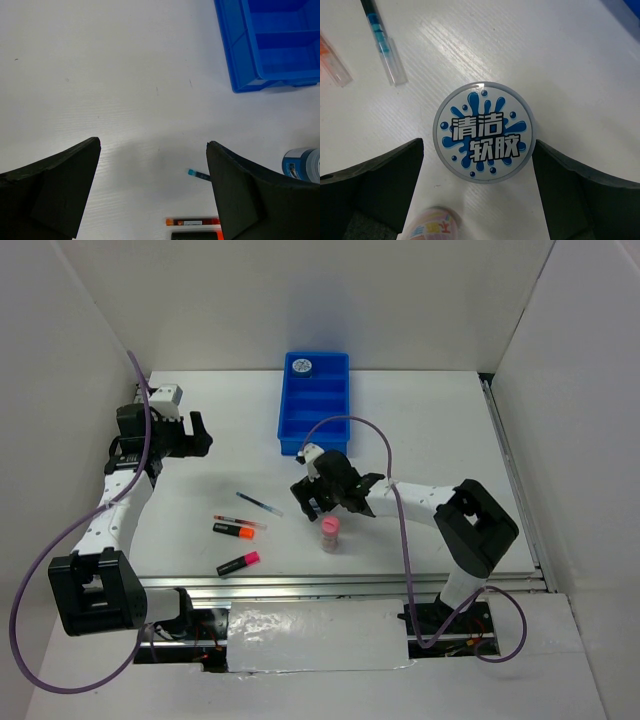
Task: Sort the stationery into containers
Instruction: Grab a piece of stationery with the right arm
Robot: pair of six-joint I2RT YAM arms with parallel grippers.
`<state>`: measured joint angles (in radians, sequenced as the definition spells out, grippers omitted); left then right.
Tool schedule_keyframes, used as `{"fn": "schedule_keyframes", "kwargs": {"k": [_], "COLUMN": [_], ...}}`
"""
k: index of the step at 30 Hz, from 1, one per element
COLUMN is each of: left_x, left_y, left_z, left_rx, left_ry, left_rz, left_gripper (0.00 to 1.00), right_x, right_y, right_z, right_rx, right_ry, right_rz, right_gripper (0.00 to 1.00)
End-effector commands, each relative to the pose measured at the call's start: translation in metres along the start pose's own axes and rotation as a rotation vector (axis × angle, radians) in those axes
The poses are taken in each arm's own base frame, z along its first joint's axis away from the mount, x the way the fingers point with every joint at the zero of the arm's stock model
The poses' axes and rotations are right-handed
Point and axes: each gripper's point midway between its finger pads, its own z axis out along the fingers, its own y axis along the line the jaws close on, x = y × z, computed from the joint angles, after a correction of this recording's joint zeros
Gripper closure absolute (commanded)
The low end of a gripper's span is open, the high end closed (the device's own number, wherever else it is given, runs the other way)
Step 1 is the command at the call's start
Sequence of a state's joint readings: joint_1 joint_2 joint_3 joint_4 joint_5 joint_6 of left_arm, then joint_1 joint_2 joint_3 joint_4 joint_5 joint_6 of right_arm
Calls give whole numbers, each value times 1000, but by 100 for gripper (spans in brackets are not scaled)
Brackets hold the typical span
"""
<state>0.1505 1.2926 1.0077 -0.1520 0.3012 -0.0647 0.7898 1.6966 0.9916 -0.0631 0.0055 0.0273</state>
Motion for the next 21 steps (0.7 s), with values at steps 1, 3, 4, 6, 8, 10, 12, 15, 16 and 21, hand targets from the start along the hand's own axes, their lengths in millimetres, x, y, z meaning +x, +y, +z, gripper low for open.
{"fn": "schedule_keyframes", "kwargs": {"k": [1,3,4,6,8,10,12,15,16,21], "left_x": [-13,-11,-12,-10,-9,-8,-7,-6,-6,-5], "left_y": [-3,-2,-3,-2,-3,-2,-3,-3,-4,-6], "left_z": [1,1,1,2,2,3,4,5,5,4], "left_rx": [22,20,20,22,23,22,21,23,22,26], "left_ry": [-53,-51,-54,-53,-54,-50,-48,-46,-46,-46], "left_rz": [-7,-7,-6,-7,-6,-6,-3,-2,1,13], "left_gripper": [1,1,1,1,1,1,1,1,1,1], "right_x": [-33,-33,-31,-32,-30,-28,-28,-30,-31,-43], "right_y": [2,2,1,0,1,-1,-3,-3,-4,-2], "right_z": [-6,-7,-6,-5,-4,-3,-1,0,0,3], "right_rx": [5,11,12,16,15,17,19,12,13,-31], "right_ry": [-132,-138,-137,-143,-145,-149,-152,-161,-165,-179], "right_rz": [-21,-21,-21,-20,-20,-48,-54,-73,-99,-174], "right_gripper": [6,7,8,9,13,24,31,41,45,57]}}
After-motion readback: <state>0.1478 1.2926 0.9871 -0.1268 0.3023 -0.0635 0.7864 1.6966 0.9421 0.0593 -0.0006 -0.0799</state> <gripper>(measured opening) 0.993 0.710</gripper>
